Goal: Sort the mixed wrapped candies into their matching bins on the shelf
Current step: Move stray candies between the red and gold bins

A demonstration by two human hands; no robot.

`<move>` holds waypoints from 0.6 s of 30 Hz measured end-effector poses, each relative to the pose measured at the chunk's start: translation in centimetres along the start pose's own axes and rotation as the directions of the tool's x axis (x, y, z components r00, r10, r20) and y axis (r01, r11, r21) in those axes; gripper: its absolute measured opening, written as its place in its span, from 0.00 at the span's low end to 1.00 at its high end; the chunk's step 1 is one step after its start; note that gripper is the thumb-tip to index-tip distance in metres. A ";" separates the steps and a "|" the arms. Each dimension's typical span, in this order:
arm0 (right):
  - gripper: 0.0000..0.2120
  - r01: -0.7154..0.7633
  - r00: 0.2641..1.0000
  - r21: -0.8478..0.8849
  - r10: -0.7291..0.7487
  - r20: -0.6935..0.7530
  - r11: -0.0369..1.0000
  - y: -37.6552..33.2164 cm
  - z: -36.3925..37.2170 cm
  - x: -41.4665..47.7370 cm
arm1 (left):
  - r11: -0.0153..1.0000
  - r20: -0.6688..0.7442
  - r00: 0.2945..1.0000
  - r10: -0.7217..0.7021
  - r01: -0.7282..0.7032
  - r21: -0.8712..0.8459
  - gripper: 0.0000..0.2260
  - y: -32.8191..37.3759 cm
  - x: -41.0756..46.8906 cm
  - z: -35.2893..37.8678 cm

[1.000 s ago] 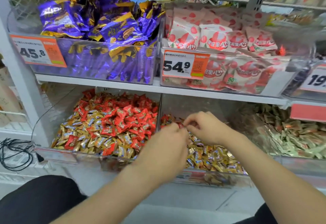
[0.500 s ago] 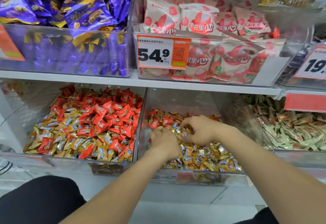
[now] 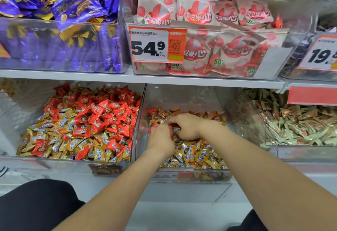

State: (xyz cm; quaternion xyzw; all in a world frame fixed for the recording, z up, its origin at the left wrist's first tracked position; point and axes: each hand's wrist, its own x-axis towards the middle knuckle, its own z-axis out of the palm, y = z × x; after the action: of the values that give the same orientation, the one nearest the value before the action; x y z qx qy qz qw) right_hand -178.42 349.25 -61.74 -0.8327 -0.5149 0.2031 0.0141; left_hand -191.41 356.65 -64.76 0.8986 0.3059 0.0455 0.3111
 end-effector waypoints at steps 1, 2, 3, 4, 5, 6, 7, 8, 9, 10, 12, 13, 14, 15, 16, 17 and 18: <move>0.28 0.009 1.000 -0.017 -0.008 0.022 1.000 0.2 -0.1 0.0 | 1.000 -0.016 1.000 -0.019 0.019 -0.016 0.11 0.0 -0.1 -0.2; 0.27 0.021 0.999 -0.030 -0.020 0.034 0.999 0.3 -0.1 0.0 | 0.998 -0.033 0.998 -0.044 0.043 -0.035 0.13 0.0 -0.2 -0.4; 0.25 0.034 0.999 -0.032 -0.033 0.029 0.999 0.4 0.0 0.1 | 0.996 -0.047 0.997 -0.067 0.064 -0.060 0.15 0.0 -0.2 -0.4; 0.23 0.033 0.999 -0.024 -0.032 0.014 0.999 0.5 0.2 0.2 | 0.993 -0.054 0.995 -0.084 0.079 -0.088 0.16 0.0 -0.2 -0.5; 0.21 0.019 1.000 -0.012 -0.019 -0.009 1.000 0.7 0.4 0.2 | 0.989 -0.053 0.994 -0.097 0.091 -0.116 0.17 0.0 -0.1 -0.5; 0.21 -0.004 1.000 0.005 0.004 -0.026 1.000 1.0 0.6 0.1 | 0.985 -0.053 0.992 -0.111 0.102 -0.142 0.16 0.0 -0.1 -0.5; 0.19 -0.015 0.999 0.024 0.016 -0.040 1.000 1.3 0.6 -0.1 | 0.980 -0.052 0.991 -0.122 0.112 -0.167 0.14 0.1 -0.1 -0.5; 0.16 -0.019 0.998 0.048 0.021 -0.053 0.999 1.5 0.5 -0.4 | 0.974 -0.053 0.990 -0.129 0.117 -0.193 0.12 0.2 0.0 -0.5; 0.13 -0.019 0.997 0.080 0.025 -0.071 0.997 1.9 0.2 -0.8 | 0.968 -0.058 0.989 -0.134 0.119 -0.220 0.10 0.2 0.1 -0.4; 0.09 -0.022 0.995 0.124 0.034 -0.090 0.992 2.2 -0.1 -1.2 | 0.963 -0.070 0.988 -0.134 0.113 -0.245 0.08 0.2 0.2 -0.4; 0.05 -0.024 0.989 0.229 0.057 -0.139 0.973 3.1 -0.7 -2.2 | 0.954 -0.095 0.988 -0.123 0.092 -0.287 0.09 0.3 0.1 -0.4; 0.04 -0.029 0.984 0.278 0.077 -0.164 0.960 3.3 -1.1 -2.9 | 0.946 -0.098 0.988 -0.121 0.085 -0.312 0.11 0.3 0.1 -0.4; 0.04 -0.037 0.979 0.336 0.102 -0.178 0.941 3.5 -1.4 -3.5 | 0.938 -0.097 0.988 -0.118 0.079 -0.337 0.14 0.3 0.0 -0.4; 0.05 -0.041 0.975 0.393 0.124 -0.187 0.918 3.8 -1.7 -4.0 | 0.933 -0.080 0.990 -0.112 0.077 -0.350 0.17 0.3 -0.1 -0.5; 0.06 -0.043 0.971 0.432 0.139 -0.194 0.901 4.2 -1.9 -4.4 | 0.934 -0.051 0.993 -0.104 0.080 -0.347 0.21 0.4 -0.2 -0.6; 0.06 -0.045 0.970 0.443 0.144 -0.194 0.895 4.5 -2.1 -4.9 | 0.944 -0.017 0.996 -0.093 0.082 -0.319 0.25 0.4 -0.2 -0.5; 0.06 -0.051 0.973 0.443 0.145 -0.181 0.895 4.8 -2.3 -5.2 | 0.962 0.008 0.997 -0.074 0.074 -0.265 0.28 0.4 0.0 -0.3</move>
State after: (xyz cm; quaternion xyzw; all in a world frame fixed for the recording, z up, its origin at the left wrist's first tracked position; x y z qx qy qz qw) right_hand -175.54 342.97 -59.09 -0.8502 -0.4091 0.2246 0.2435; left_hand -191.34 356.59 -64.26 0.8370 0.3307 0.0752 0.4295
